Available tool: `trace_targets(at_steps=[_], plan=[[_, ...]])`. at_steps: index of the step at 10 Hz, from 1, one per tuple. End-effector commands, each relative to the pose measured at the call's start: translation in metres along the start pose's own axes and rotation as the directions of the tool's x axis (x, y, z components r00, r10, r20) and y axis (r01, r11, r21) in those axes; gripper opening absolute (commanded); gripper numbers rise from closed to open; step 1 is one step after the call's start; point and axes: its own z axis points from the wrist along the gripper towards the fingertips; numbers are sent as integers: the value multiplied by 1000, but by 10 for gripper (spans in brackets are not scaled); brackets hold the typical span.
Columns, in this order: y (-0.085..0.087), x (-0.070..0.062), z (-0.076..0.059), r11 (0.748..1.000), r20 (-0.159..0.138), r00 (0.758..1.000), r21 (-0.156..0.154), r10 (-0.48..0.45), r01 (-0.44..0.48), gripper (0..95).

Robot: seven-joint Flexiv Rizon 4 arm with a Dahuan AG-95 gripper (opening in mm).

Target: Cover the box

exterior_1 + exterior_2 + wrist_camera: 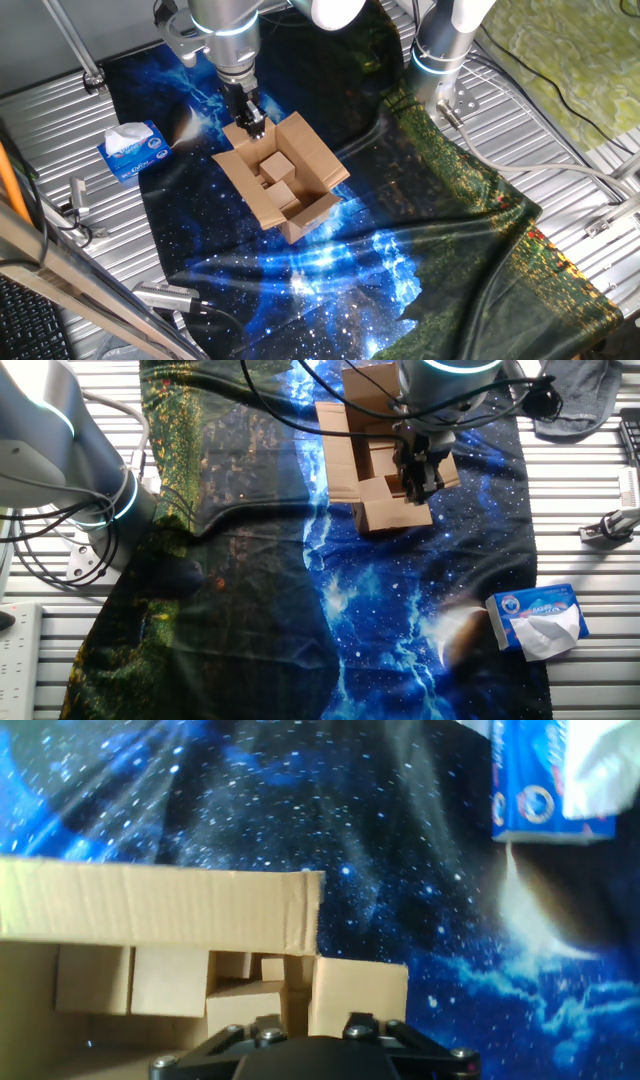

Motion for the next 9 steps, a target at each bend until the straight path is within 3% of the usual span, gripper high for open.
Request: trace_targets(at_steps=[1, 9], plan=[[1, 0, -3, 1000, -18, 1000, 3, -15, 15, 0], [1, 0, -4, 999, -37, 999, -5, -35, 35, 0]])
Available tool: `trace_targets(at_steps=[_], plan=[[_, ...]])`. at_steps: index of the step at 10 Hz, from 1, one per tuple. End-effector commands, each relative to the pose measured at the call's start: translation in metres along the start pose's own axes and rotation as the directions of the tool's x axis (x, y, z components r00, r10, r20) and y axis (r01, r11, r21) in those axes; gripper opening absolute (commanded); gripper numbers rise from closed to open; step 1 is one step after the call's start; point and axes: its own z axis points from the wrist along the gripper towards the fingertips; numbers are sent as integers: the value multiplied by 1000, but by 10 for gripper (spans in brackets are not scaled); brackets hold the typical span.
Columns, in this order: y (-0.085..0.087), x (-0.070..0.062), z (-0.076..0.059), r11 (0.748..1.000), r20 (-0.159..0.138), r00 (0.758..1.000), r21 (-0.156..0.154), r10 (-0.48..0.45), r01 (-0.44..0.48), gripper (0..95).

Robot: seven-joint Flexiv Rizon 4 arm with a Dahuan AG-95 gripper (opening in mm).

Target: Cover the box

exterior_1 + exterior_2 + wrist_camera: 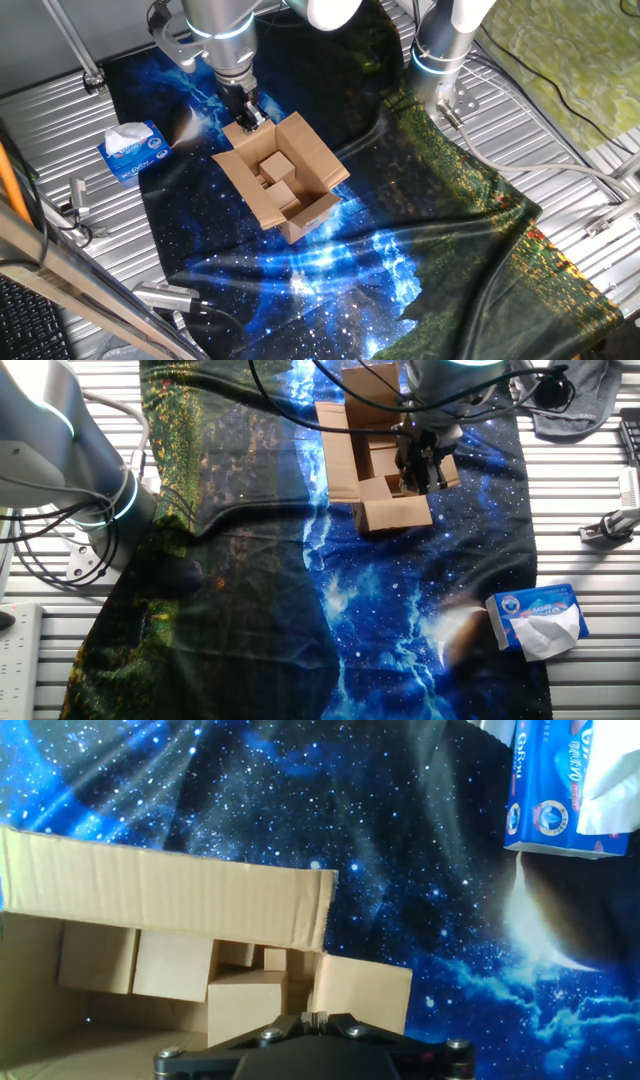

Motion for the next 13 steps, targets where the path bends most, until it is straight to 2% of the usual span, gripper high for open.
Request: trace_targets(at_steps=[1, 2, 7, 11, 13], plan=[[1, 0, -1, 1000, -13, 1000, -5, 5, -5, 0], [1, 0, -3, 1000, -27, 1000, -7, 10, -11, 0], [-4, 5, -6, 1000, -32, 999, -11, -17, 17, 0], [-24, 15, -5, 999, -28, 999, -18, -28, 28, 0], [-42, 10, -4, 999, -25, 999, -21, -43, 43, 0]])
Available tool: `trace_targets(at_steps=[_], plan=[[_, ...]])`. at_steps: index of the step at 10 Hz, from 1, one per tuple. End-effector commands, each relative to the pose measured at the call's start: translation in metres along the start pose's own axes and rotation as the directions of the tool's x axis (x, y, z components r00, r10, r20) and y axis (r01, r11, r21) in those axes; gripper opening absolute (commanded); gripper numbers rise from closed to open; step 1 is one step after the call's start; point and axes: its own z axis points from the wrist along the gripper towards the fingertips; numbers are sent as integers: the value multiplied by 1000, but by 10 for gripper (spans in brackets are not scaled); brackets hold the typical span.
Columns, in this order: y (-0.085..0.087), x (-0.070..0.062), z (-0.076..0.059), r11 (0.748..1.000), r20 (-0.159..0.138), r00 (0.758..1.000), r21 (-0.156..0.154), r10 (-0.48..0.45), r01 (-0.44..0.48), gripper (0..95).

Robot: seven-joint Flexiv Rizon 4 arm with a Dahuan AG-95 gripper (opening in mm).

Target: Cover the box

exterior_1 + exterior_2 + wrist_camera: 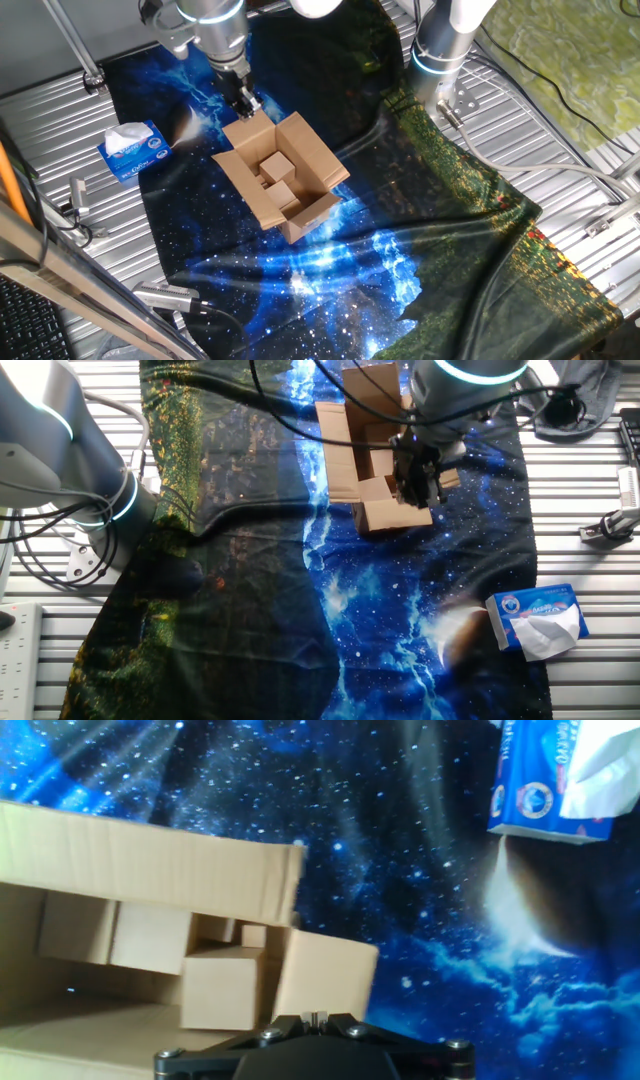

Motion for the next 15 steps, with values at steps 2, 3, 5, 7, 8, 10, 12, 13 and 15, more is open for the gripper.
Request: trace_targets(at_steps=[2, 3, 5, 7, 8, 10, 12, 13, 15], plan=[[-31, -13, -1, 1000, -3, 1000, -8, -22, 22, 0], [-41, -15, 1, 999, 1, 999, -11, -33, 33, 0], [-50, -16, 9, 999, 16, 1000, -33, -26, 27, 0], [-52, -17, 15, 999, 16, 1000, -47, -15, 16, 0], [-52, -17, 19, 999, 14, 1000, -50, -19, 19, 0], [-52, -16, 30, 996, 23, 1000, -84, 6, -4, 0], [-45, -11, 38, 994, 20, 999, -98, 40, -38, 0], [-40, -9, 42, 994, 21, 999, -98, 46, -44, 0], [-36, -8, 45, 994, 18, 999, -95, 49, -47, 0]])
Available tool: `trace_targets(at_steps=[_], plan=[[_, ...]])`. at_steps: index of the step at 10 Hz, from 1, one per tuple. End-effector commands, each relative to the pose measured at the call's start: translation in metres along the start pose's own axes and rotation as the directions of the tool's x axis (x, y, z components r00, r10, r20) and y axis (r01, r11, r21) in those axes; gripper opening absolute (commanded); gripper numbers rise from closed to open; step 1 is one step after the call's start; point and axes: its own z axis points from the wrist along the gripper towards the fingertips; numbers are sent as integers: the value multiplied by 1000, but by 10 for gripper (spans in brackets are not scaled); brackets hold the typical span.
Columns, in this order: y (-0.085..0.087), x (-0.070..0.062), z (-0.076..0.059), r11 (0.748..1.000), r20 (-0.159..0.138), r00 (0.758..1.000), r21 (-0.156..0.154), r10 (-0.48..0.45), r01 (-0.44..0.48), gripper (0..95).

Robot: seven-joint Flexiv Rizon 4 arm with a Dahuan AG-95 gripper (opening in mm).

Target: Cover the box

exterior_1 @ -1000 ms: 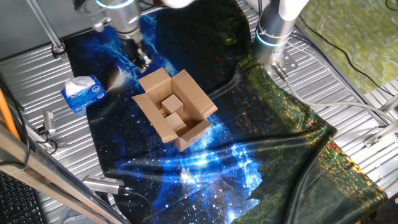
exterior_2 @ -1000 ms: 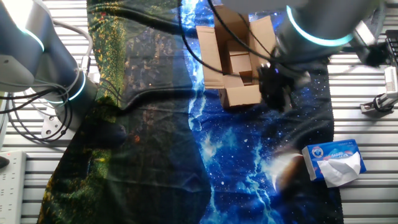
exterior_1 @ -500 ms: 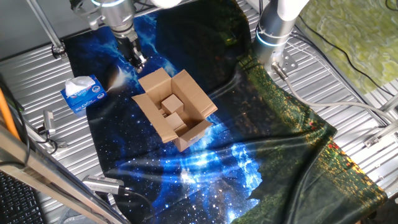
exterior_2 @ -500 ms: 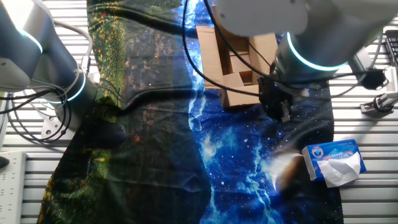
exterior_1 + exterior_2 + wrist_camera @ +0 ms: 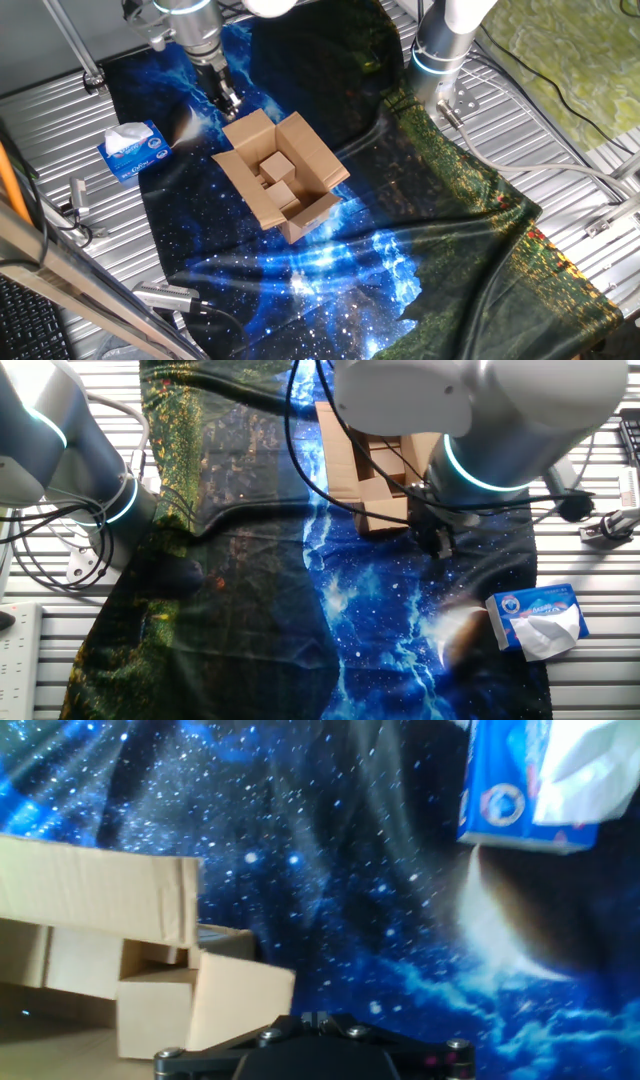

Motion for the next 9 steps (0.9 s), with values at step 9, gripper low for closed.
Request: trace_targets(at_steps=[9], plan=[[10, -4, -13, 998, -48, 997, -35, 59, -61, 0]])
